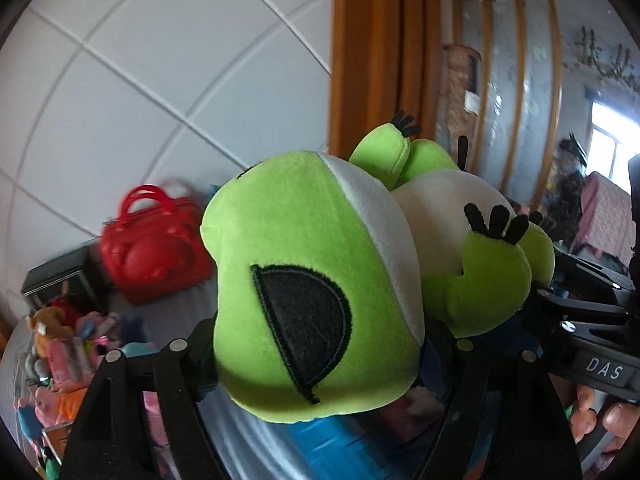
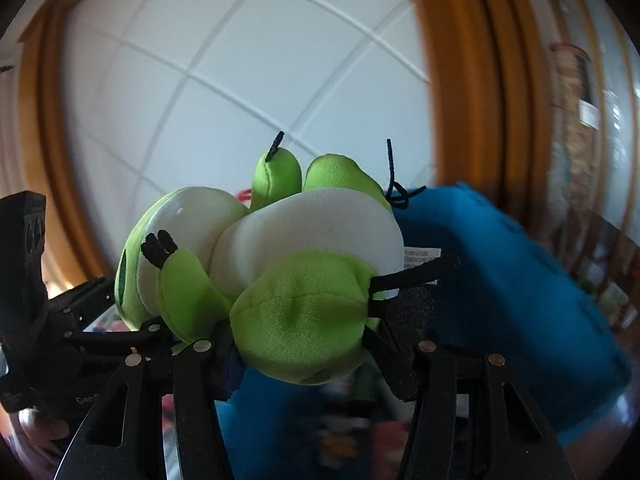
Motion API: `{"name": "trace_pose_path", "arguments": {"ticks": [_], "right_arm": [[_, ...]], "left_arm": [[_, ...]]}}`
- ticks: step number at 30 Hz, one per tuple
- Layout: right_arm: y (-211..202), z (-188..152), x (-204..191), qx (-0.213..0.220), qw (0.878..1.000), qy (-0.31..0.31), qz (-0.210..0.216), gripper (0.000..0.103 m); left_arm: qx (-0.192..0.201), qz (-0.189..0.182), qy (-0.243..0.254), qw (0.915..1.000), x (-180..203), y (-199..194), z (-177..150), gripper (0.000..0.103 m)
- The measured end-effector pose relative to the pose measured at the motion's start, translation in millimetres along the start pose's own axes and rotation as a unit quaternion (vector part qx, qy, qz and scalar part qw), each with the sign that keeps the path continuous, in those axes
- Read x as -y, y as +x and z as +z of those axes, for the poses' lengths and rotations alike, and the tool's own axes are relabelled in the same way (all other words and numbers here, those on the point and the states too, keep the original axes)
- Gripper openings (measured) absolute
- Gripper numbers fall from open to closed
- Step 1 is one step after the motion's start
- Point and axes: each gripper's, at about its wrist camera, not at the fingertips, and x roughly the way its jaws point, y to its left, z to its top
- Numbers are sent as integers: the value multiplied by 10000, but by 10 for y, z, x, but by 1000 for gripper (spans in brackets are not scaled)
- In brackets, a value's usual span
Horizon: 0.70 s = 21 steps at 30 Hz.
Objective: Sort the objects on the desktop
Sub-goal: 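Carry the green frog plush over the crate and open both tools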
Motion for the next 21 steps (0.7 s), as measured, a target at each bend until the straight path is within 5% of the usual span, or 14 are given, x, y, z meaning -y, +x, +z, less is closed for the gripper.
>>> {"name": "trace_pose_path", "arguments": {"ticks": [8, 14, 21], "right_arm": [[355, 348, 944, -742, 9963, 397, -165, 55], [872, 582, 1427, -1600, 9847, 667, -174, 55], [1587, 670, 1794, -2076, 9739, 860, -314, 55]], "left_arm": [[-1024, -75, 14, 9947, 445, 889, 601, 78], [-1808, -240, -342, 9826, 314, 1555, 804, 78], [-2285, -208, -663, 9711, 114, 2237, 828, 78]]}}
